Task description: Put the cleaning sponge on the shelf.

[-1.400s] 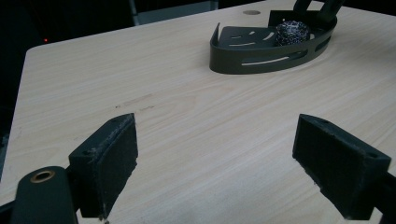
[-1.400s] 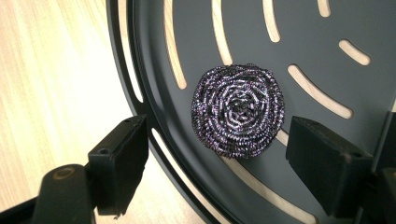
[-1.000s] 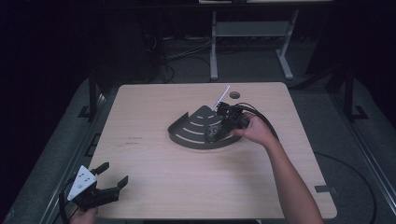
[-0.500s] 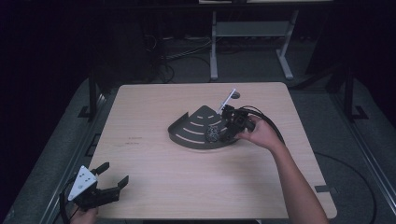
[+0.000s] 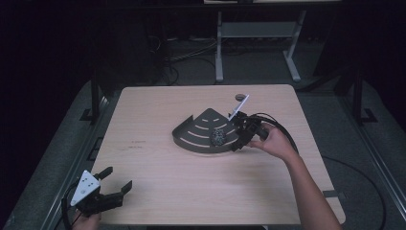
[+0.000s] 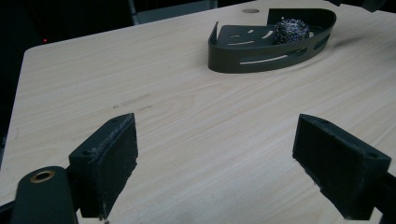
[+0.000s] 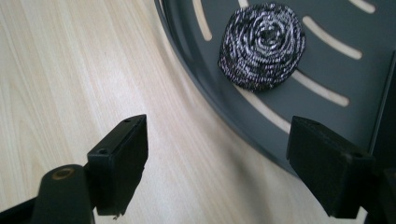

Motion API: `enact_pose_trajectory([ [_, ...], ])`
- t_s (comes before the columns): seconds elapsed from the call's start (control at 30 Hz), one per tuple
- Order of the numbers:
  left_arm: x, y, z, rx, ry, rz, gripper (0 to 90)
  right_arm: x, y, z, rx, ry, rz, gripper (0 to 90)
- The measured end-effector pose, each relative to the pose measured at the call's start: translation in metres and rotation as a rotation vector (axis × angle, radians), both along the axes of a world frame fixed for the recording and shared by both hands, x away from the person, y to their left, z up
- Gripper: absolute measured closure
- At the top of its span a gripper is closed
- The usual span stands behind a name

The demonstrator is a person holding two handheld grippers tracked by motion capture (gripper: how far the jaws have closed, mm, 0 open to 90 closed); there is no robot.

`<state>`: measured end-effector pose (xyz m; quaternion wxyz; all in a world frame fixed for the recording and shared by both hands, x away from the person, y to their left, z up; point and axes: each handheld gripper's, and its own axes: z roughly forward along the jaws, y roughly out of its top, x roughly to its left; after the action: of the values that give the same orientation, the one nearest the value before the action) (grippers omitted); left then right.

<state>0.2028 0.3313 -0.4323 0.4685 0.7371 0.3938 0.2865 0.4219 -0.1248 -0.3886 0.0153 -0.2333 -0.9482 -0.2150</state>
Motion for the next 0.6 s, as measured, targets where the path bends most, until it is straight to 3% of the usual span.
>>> enact_pose_trajectory([
  [0.3, 0.0, -0.001, -0.001, 0.002, 0.004, 0.001, 13.3, -0.012, -0.011, -0.002, 0.001, 0.004, -0.004, 19.9],
  [0.4, 0.0, -0.001, -0.001, 0.005, 0.004, -0.003, 13.3, -0.016, -0.012, -0.005, -0.027, 0.015, -0.001, 18.9],
  [0.6, 0.0, -0.001, -0.001, 0.005, 0.005, -0.003, 13.3, -0.025, -0.02, -0.008, -0.012, 0.01, -0.003, 19.3],
])
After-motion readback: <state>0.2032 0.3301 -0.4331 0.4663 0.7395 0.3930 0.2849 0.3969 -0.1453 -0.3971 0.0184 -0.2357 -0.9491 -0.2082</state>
